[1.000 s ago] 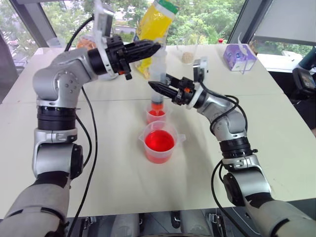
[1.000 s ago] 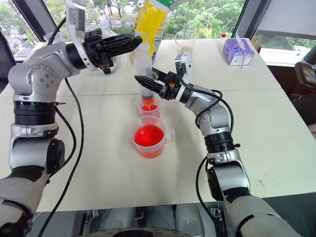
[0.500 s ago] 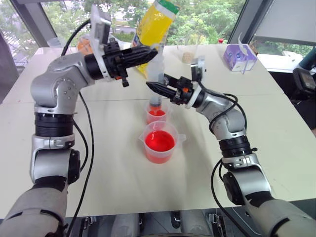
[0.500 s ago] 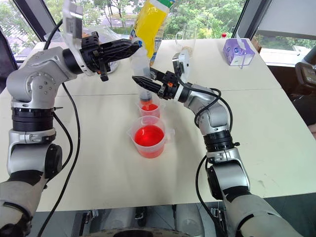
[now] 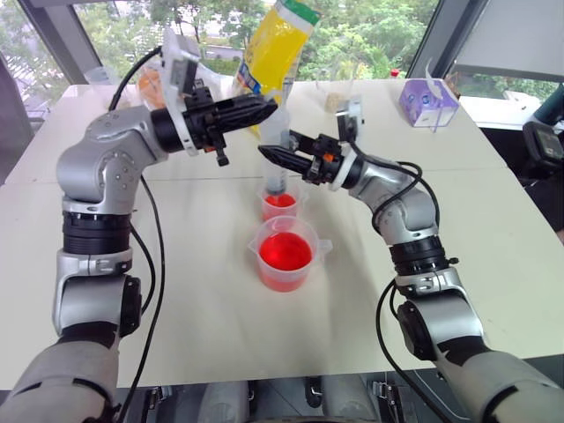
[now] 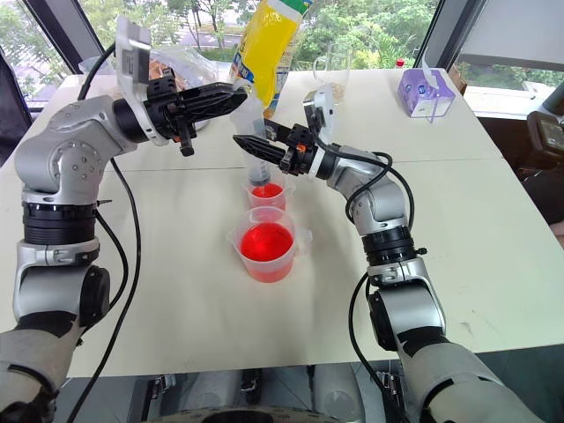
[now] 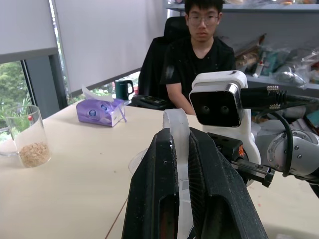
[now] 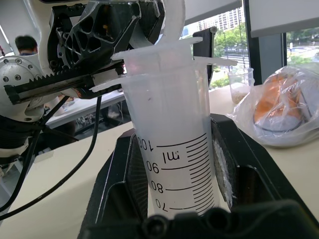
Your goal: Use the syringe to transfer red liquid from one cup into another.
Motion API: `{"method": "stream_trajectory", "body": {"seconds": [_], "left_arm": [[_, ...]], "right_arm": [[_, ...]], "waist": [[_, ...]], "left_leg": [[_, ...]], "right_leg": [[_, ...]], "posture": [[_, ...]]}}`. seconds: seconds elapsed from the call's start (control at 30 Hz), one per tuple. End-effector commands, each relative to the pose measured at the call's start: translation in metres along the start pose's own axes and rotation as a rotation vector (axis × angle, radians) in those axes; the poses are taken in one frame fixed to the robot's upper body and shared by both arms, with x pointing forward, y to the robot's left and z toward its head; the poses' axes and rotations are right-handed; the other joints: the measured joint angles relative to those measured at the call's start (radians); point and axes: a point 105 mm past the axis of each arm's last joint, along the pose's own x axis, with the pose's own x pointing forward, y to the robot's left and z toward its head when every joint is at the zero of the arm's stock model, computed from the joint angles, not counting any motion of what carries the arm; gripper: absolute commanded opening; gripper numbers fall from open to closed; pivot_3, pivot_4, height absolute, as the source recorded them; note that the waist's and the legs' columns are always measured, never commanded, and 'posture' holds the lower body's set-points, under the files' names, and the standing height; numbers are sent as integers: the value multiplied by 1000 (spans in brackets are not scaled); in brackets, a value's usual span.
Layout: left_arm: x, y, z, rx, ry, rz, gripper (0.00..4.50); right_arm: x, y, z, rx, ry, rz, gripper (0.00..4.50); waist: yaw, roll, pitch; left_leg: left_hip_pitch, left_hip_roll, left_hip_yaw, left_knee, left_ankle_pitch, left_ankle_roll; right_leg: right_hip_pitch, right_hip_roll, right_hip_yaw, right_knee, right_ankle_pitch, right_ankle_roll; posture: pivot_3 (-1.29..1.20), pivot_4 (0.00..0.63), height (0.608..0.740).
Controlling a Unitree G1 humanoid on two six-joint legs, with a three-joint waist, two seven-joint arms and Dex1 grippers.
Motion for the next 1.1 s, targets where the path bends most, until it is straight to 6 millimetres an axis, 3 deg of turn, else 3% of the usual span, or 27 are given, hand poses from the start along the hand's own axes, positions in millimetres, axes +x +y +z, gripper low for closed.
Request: {"method": "stream_trajectory", "body": {"seconds": [0.03,0.2,0.3,0.5,0.53,0.7,0.83,1.0,1.1], "left_arm": [[10,-17,-23,-49,77,-94,20],[9,-14,-13,-52,43,-75,20],[8,-10,-6,-59,21,-55,1192],[-4,0,12,-55,-41,15,4204],[-13,5,16,-59,-57,47,4447],[-48,9,31,-61,-80,124,4447],[-57,2,29,-58,-46,127,4447],[-62,-15,11,-67,32,91,4447],[-64,-24,-1,-70,74,71,4447]], "right_arm": [[-4,-14,56,-125,-150,-60,1429],[-6,-16,44,-105,-121,-69,1429],[-7,-17,39,-97,-110,-72,1429],[-6,-14,31,-76,-96,-64,1429],[-4,-12,28,-72,-91,-58,1429],[-2,-8,23,-59,-85,-52,1429],[-2,-7,28,-55,-96,-52,1429],[-4,-5,59,-29,-139,-60,1429],[-12,-21,80,23,-77,-203,1429]], "waist": [[0,0,0],[0,0,0],[1,0,0],[-1,0,0],[-3,0,0],[-11,0,0],[1,0,0],[2,0,0],[0,1,0]], "left_leg": [[0,0,0,0,0,0],[0,0,0,0,0,0],[0,0,0,0,0,0],[0,0,0,0,0,0],[0,0,0,0,0,0],[0,1,0,-1,0,0],[0,1,0,-1,0,-1],[0,0,0,0,0,-1],[0,0,0,0,1,-1]], "right_leg": [[0,0,0,0,0,0],[0,0,0,0,0,0],[0,0,0,0,0,0],[0,0,0,0,0,0],[0,0,0,0,0,0],[-1,1,0,0,0,0],[-1,-1,0,0,0,0],[0,-3,0,0,0,0],[0,-3,0,0,0,0]], "posture": [[0,150,740],[0,150,740],[0,150,740],[0,150,740],[0,150,740],[0,150,740],[0,150,740],[0,150,740],[0,150,740]]}}
